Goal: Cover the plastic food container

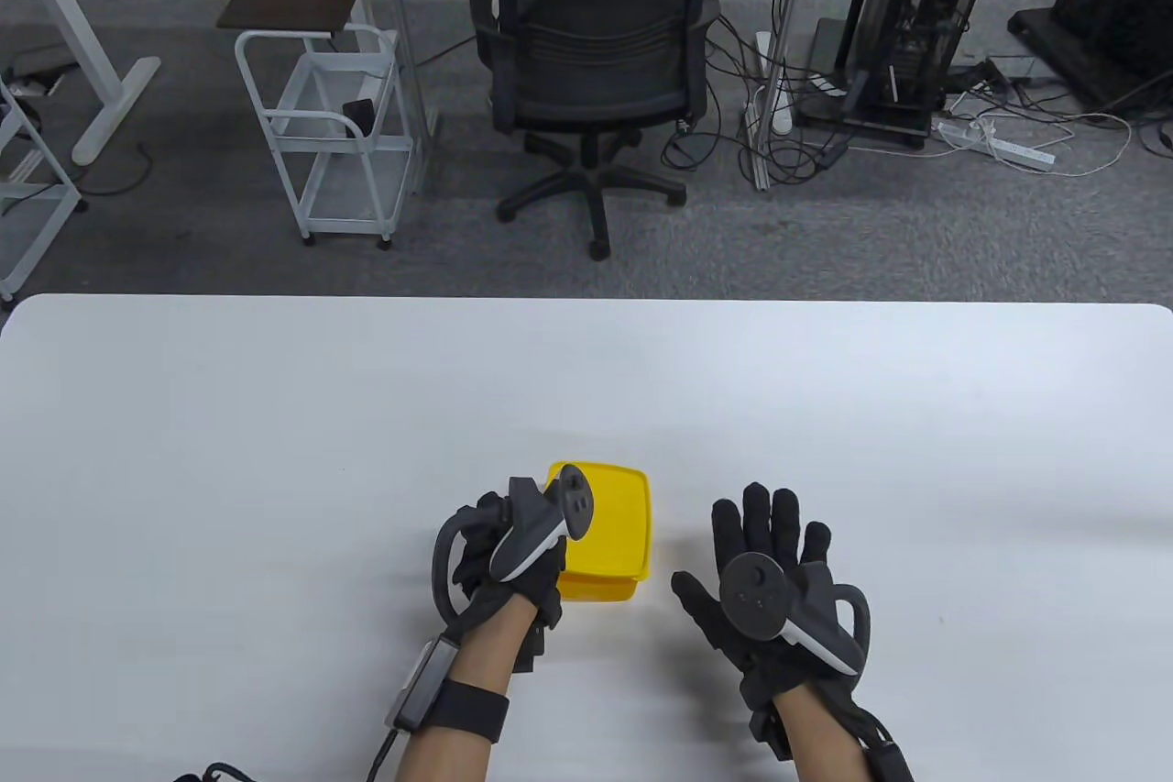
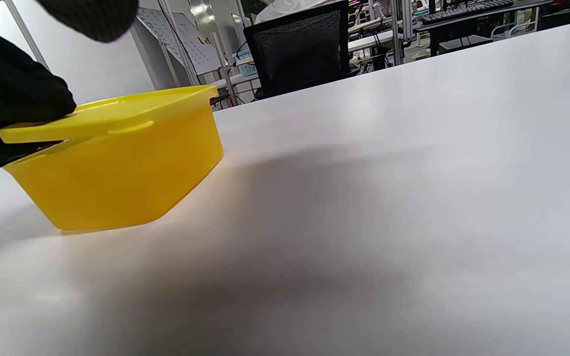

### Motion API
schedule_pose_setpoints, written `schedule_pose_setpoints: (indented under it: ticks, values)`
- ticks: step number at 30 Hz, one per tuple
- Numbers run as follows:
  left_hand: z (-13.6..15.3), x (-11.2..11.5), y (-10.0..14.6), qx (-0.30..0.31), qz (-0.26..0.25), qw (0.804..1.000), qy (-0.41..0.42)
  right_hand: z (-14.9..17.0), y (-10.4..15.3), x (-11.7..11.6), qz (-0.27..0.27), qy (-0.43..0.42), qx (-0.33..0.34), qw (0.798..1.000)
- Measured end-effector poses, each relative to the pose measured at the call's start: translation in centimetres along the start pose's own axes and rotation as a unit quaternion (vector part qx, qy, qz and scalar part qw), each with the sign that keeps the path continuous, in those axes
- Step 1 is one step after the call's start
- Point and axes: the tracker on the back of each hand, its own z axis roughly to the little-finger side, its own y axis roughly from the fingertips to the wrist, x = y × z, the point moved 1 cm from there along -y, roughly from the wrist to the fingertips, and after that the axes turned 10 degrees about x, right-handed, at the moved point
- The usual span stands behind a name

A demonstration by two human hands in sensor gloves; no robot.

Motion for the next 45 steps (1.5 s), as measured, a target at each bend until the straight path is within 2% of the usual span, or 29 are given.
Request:
schedule_pose_setpoints:
  ticks: [4,7,13,16,20,22,24,29,34,41,45]
  values:
    - [-0.4,0.2,0.2,-0.023,-0.004,0.999,-0.024,0.1,0.0,0.1,0.004,0.004,-0.005,1.000]
    - [-0.5,0.6,0.2,-0.028,0.023,0.999,-0.029,0.2,0.1,0.1,0.007,0.010,-0.010,1.000]
    - [-0.2,1.0,0.6,-0.037,0.028,0.999,-0.010,0.0,-0.3,-0.5,0.001,0.020,-0.012,1.000]
    - [0.3,1.1,1.1,-0.029,0.028,0.999,0.028,-0.4,-0.6,-1.0,0.008,0.019,-0.007,1.000]
    - [1.4,1.0,2.8,-0.029,0.032,0.996,0.078,-1.3,-1.2,-1.0,0.046,-0.018,0.003,0.999]
    - [2.0,1.0,3.6,-0.025,0.032,0.991,0.124,-1.5,-1.6,-0.6,0.103,-0.039,-0.011,0.994]
    - [2.2,1.5,4.0,-0.031,0.037,0.984,0.169,-1.6,-2.2,-0.6,0.121,-0.071,-0.033,0.990]
    - [1.8,2.7,3.4,-0.036,0.072,0.986,0.147,-2.4,-3.6,-1.9,0.080,-0.113,-0.091,0.986]
    - [2.1,2.9,3.1,-0.030,0.078,0.981,0.173,-3.3,-4.1,-2.9,0.058,-0.112,-0.086,0.988]
    - [3.0,3.4,2.4,0.004,0.092,0.965,0.244,-3.3,-4.5,-3.3,0.039,-0.155,-0.080,0.984]
    - [3.1,3.3,2.2,0.009,0.099,0.962,0.255,-3.0,-4.7,-3.4,0.020,-0.194,-0.088,0.977]
